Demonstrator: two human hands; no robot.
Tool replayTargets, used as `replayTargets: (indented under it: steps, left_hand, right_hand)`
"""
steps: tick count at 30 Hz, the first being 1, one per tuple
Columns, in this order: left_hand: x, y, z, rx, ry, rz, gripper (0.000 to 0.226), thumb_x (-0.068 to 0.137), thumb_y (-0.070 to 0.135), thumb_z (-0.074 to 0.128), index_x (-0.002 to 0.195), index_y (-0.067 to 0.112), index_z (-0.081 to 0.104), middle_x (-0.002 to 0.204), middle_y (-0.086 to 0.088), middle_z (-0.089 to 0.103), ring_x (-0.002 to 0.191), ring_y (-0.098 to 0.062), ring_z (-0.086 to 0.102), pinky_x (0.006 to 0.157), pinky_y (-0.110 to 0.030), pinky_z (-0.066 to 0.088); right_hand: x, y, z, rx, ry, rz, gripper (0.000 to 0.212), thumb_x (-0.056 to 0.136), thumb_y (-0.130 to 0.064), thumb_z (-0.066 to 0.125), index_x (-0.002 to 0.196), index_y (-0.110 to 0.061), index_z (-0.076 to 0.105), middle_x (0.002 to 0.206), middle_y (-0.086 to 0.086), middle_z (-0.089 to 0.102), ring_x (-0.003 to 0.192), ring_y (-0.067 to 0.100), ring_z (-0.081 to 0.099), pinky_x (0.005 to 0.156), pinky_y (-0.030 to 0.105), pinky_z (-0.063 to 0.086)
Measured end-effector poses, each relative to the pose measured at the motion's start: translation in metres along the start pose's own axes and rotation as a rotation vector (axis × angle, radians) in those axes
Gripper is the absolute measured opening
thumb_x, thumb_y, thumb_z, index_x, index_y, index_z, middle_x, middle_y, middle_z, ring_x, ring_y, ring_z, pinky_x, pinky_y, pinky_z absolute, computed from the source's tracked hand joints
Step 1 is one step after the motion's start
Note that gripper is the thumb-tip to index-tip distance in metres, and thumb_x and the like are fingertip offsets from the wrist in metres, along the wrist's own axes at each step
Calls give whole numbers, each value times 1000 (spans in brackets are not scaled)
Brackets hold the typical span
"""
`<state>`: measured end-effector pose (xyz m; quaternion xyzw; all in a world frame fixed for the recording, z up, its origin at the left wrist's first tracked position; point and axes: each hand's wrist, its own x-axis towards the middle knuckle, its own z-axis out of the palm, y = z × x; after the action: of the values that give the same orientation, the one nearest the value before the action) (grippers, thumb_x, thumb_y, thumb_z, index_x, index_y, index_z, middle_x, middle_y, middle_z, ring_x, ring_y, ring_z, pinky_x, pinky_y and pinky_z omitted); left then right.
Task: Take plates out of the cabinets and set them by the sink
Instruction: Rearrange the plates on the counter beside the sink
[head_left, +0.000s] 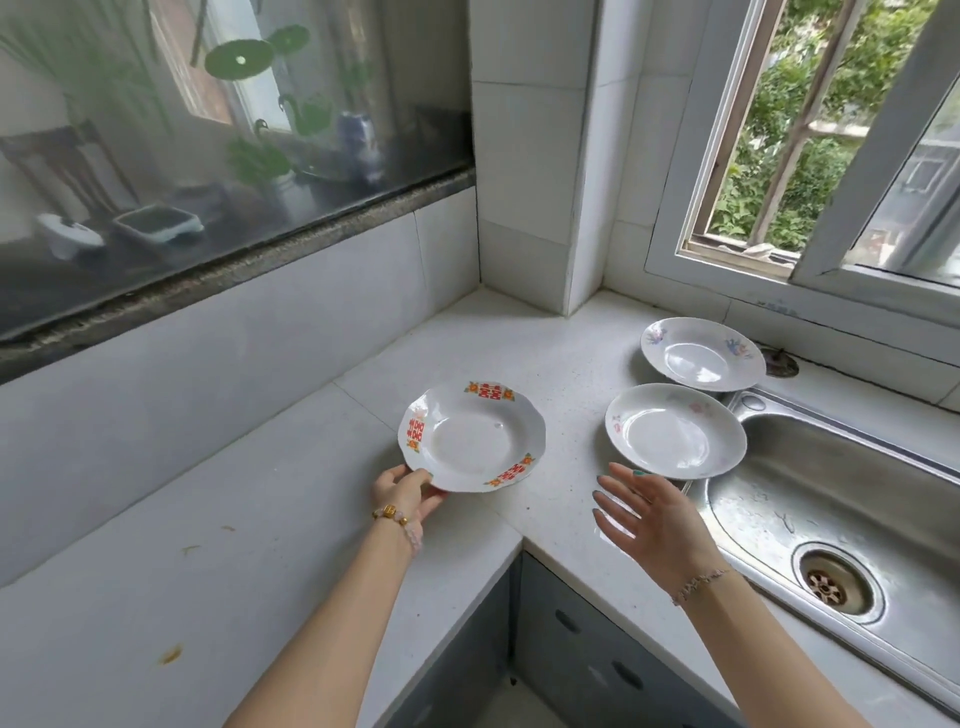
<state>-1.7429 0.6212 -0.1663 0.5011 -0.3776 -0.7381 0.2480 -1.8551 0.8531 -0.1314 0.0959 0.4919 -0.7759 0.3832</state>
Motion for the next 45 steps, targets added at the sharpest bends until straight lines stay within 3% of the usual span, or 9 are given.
replayTargets:
  steps: [7,11,17,23,28,31,35,41,45]
  left_hand:
    - [14,23,18,-99,53,13,27,84,-18,48,108,-5,51,109,-24,59,96,-35,59,78,-42,50]
    - [33,32,36,-153,71,11,19,84,-19,47,91,-5,57,92,-19,63,91,-35,61,84,-44,50]
    - [59,41,58,-216,148,8,35,84,-21,44,118,-13,52,84,-15,61,73,-28,60,84,-42,47]
    - [81,52,56,-251,224,-16,40,84,-22,44,122,-11,50,118,-25,58,97,-35,57,87,-44,48]
    - [96,57,47,-185,234,2,37,84,-21,45,119,-12,52,111,-24,60,94,-34,60,82,-41,51]
    - [101,54,49,-92,172,-1,32,84,-21,45,112,-11,54,109,-22,61,83,-31,63,73,-40,57]
    - [104,52,69,-2,90,-10,29,83,-21,47,104,-3,57,103,-16,62,91,-34,61,81,-43,51]
    - [108,39,115,74,-29,-56,37,82,-21,47,115,-6,56,99,-15,62,91,-32,61,82,-44,51]
    - [107,29,150,95,-91,-86,30,81,-24,45,100,-6,59,82,-9,62,75,-29,61,82,-46,50]
  right_hand:
    - [45,-13,28,6,-87,80,26,95,-16,43,106,-7,65,106,10,67,100,26,63,81,39,51]
    - [79,-26,42,-31,-132,122,27,96,-17,43,106,-7,65,107,11,67,101,27,63,81,39,51]
    - [126,-47,68,-85,-186,196,26,94,-17,44,105,-7,65,101,9,66,93,25,63,80,36,51]
    - [154,-49,86,-127,-198,250,24,94,-16,43,100,-7,65,94,8,66,88,24,63,79,36,51]
    - [165,-46,90,-125,-180,262,25,94,-16,43,101,-7,65,94,8,66,88,24,63,77,35,51]
    - [165,-47,85,-97,-153,228,25,94,-16,43,102,-7,65,94,7,66,89,24,63,79,36,51]
    - [162,-56,72,-78,-87,179,25,94,-18,43,100,-9,65,94,6,66,88,22,63,81,35,51]
    - [160,-72,50,-19,-14,120,25,94,-19,42,100,-10,65,98,6,66,90,21,62,80,34,51]
    - [157,-79,37,0,25,78,23,94,-19,44,102,-10,64,99,6,66,90,22,63,85,35,50]
